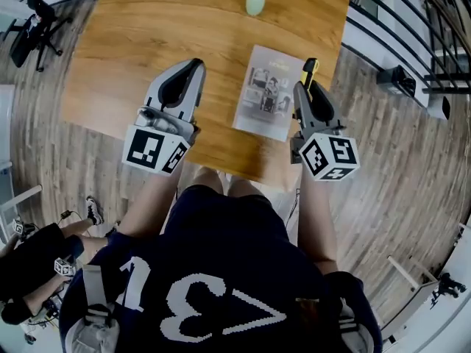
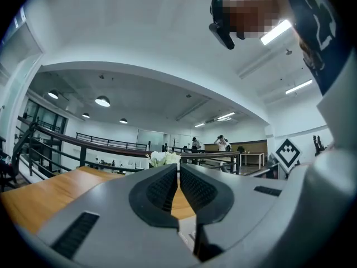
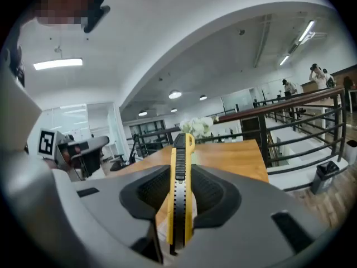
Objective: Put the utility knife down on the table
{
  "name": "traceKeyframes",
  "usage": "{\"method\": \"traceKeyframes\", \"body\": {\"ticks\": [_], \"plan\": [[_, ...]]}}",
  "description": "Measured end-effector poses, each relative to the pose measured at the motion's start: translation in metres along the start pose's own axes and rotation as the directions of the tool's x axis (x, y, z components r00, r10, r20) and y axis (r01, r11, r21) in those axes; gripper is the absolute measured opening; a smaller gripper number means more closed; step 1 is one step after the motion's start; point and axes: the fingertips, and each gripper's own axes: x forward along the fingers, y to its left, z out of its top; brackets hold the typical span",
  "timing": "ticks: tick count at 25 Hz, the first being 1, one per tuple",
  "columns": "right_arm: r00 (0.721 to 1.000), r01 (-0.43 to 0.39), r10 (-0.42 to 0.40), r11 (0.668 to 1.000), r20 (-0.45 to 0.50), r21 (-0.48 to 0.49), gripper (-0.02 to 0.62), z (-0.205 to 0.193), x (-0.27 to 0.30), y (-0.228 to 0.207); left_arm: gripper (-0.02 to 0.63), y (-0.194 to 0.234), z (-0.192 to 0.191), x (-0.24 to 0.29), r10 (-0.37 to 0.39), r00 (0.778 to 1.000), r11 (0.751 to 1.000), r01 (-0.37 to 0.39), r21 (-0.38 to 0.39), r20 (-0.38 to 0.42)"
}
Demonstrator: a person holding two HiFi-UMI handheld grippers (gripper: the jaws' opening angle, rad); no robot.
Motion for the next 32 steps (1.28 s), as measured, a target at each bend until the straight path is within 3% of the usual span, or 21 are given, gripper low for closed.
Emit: {"method": "traceKeyframes", "body": {"ticks": [3, 8, 12, 16, 20, 22, 26, 29, 32], "plan": [[0.984, 0.017, -0.027, 0.998, -0.174, -0.057, 0.129, -0.060, 0.017, -0.007, 0.025, 0.001, -0.019, 0.001, -0.015, 0.999, 1.000, 0.015, -0.016, -0.031], [0.914, 0.024, -0.092, 0.985, -0.396, -0.173, 0.129, -0.144, 0.029, -0.014, 0.025, 0.000, -0.042, 0.002, -0.036, 0.996, 0.999, 0.033, -0.034, -0.081], [0.874, 0.030, -0.125, 0.979, -0.469, -0.204, 0.130, -0.178, 0.027, -0.016, 0.025, 0.001, -0.054, -0.001, -0.039, 0.994, 0.998, 0.034, -0.047, -0.105], [0.858, 0.034, -0.144, 0.974, -0.493, -0.224, 0.130, -0.189, 0.026, -0.017, 0.025, 0.002, -0.061, -0.002, -0.040, 0.992, 0.998, 0.034, -0.055, -0.117], [0.900, 0.051, -0.134, 0.977, -0.414, -0.206, 0.113, -0.161, 0.026, -0.016, 0.025, 0.001, -0.053, 0.000, -0.044, 0.994, 0.998, 0.039, -0.047, -0.102], [0.938, 0.073, -0.134, 0.978, -0.319, -0.196, 0.047, -0.126, 0.024, -0.015, 0.025, 0.001, -0.044, 0.002, -0.044, 0.995, 0.998, 0.041, -0.038, -0.087], [0.990, 0.106, -0.117, 0.984, -0.072, -0.145, 0.025, -0.030, 0.012, -0.011, 0.025, 0.003, -0.016, 0.006, -0.045, 0.998, 0.999, 0.044, -0.008, -0.038], [0.989, 0.108, -0.099, 0.991, 0.110, -0.080, 0.024, 0.042, -0.006, -0.006, 0.025, 0.006, 0.009, 0.013, -0.042, 0.999, 0.999, 0.042, 0.025, 0.008], [0.965, 0.104, -0.085, 0.992, 0.247, -0.064, 0.023, 0.099, -0.029, 0.002, 0.025, 0.007, 0.032, 0.017, -0.044, 0.998, 0.998, 0.042, 0.052, 0.042]]}}
